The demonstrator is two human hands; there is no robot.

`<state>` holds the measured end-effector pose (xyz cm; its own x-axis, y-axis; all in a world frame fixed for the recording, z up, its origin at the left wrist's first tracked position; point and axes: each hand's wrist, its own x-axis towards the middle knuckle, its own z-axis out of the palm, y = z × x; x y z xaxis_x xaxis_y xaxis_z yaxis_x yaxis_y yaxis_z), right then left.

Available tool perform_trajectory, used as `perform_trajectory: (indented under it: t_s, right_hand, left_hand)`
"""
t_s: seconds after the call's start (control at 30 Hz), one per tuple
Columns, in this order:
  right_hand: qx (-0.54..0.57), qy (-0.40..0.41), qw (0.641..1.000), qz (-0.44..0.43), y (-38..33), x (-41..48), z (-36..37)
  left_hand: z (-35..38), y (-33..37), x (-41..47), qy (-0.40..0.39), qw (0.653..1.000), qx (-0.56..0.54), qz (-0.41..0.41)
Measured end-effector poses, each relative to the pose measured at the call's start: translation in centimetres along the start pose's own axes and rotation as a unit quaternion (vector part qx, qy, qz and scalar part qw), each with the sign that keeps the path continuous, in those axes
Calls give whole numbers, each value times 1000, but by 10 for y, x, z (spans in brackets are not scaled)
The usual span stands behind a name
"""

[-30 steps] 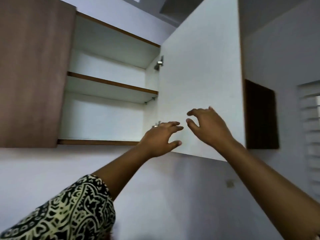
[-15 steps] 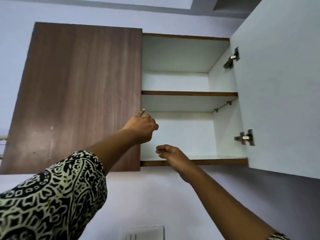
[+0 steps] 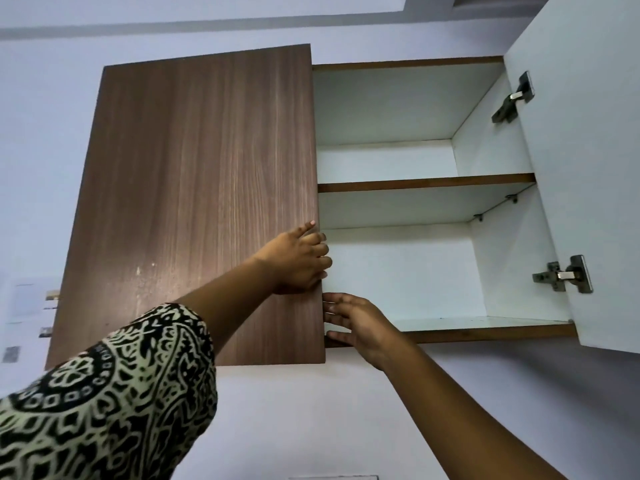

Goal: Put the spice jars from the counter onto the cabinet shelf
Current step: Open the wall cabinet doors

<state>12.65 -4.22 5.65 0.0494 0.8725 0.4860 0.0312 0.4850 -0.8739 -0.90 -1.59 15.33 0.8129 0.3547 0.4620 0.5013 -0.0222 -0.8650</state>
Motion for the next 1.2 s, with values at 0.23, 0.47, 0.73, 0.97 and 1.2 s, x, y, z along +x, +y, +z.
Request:
perform_trajectory:
  t_s: [0.23, 0.47, 0.73, 0.97, 1.2]
  right_hand:
    - [101, -77, 990, -66, -18, -55, 24]
    - [164, -165, 960, -156, -38, -109, 102]
    - [64, -237, 954, -172, -57, -146, 213]
    - [5, -193, 958, -213, -75, -177, 320]
    - [-78, -107, 953, -272, -79, -182, 430]
  left_hand:
    - [-49, -30, -72, 206, 977, -37, 27]
    - [-108, -76, -151, 214, 970, -94, 58]
    - [-158, -131, -240, 111, 989, -15, 92]
    - [-169, -183, -339, -72, 993, 65, 60]
    - [-150, -227, -411, -279, 953, 119, -15]
